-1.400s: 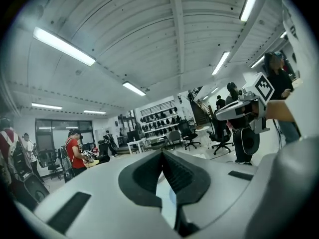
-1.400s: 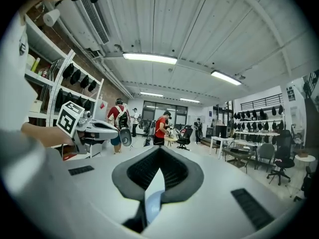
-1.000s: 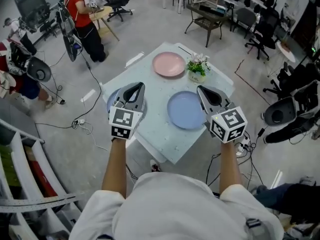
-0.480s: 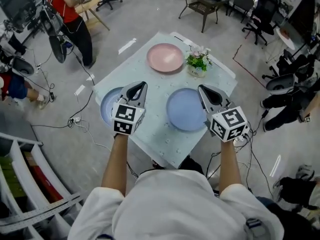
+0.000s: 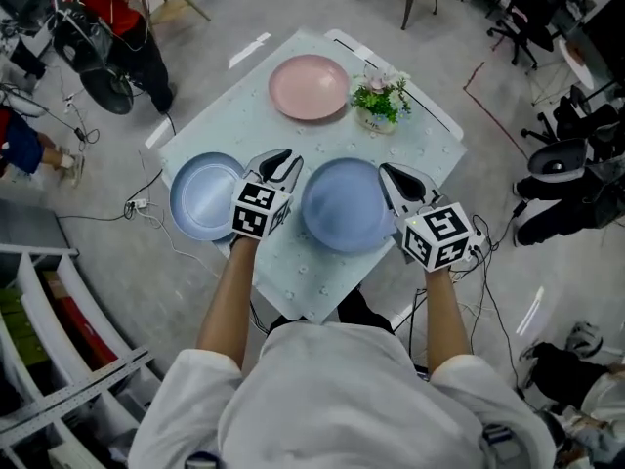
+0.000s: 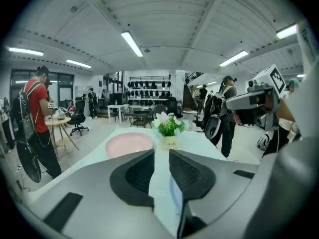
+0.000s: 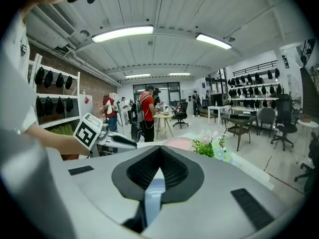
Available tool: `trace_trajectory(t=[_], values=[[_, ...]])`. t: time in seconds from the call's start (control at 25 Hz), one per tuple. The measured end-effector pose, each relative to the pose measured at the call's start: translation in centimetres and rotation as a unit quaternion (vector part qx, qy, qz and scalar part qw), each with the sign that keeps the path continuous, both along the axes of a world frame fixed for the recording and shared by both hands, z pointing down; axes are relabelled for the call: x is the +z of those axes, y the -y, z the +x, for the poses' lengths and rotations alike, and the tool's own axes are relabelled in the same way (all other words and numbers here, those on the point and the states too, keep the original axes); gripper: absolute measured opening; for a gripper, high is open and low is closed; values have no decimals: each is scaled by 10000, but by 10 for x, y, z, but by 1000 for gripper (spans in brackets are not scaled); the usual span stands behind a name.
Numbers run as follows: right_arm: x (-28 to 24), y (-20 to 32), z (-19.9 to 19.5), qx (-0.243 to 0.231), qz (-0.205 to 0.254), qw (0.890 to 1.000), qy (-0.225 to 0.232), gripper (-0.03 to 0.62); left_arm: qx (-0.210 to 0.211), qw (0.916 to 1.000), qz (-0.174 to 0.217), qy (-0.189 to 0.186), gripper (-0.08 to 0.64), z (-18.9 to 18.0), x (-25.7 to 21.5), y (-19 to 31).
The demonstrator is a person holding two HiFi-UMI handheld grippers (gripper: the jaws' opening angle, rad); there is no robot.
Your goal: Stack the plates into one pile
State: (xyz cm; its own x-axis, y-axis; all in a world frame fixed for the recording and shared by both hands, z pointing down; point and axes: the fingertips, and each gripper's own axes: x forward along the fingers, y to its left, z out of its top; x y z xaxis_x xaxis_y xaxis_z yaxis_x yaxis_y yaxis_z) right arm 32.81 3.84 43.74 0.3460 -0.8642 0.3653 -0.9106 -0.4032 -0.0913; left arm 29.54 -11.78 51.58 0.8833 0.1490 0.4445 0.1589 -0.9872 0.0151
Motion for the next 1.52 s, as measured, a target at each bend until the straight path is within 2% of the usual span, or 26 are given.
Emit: trace_trajectory(t=[0.16,0.32,0.68,0.76,1.0,1.2,1.24,1.4,1.52], values=[[27,-7,13,-82,-112,9996,242,14,88,9982,-95,589,138,18,53,-11],[51,-17,16,-208,-308,9981,500,14,259,9924,-267,1172,169,23,103,-26],[76,-38,18,-113,-422,9966,700,13,375,9732,-448,2225,176,18,174,-42],[77,-40,19,-53,-408,9967,704,12,412,9685,-549,2392,156,16,183,-46],[74,-38,14,-67,-442,9969,648,11,113,9656,-1175,2317,81,13,183,-47],[63,-31,11,-46,-360,9978,560,11,-171,9537,-2339,1882,32,7,162,-46],[60,-29,11,-2,-311,9981,537,12,-182,9540,-2405,1780,31,6,156,-46],[46,-20,6,35,-188,9990,413,13,-271,9616,-2255,1541,31,-4,138,-39],[34,-11,1,-43,-113,9995,292,14,-489,9648,-2197,1358,31,-15,123,-23]])
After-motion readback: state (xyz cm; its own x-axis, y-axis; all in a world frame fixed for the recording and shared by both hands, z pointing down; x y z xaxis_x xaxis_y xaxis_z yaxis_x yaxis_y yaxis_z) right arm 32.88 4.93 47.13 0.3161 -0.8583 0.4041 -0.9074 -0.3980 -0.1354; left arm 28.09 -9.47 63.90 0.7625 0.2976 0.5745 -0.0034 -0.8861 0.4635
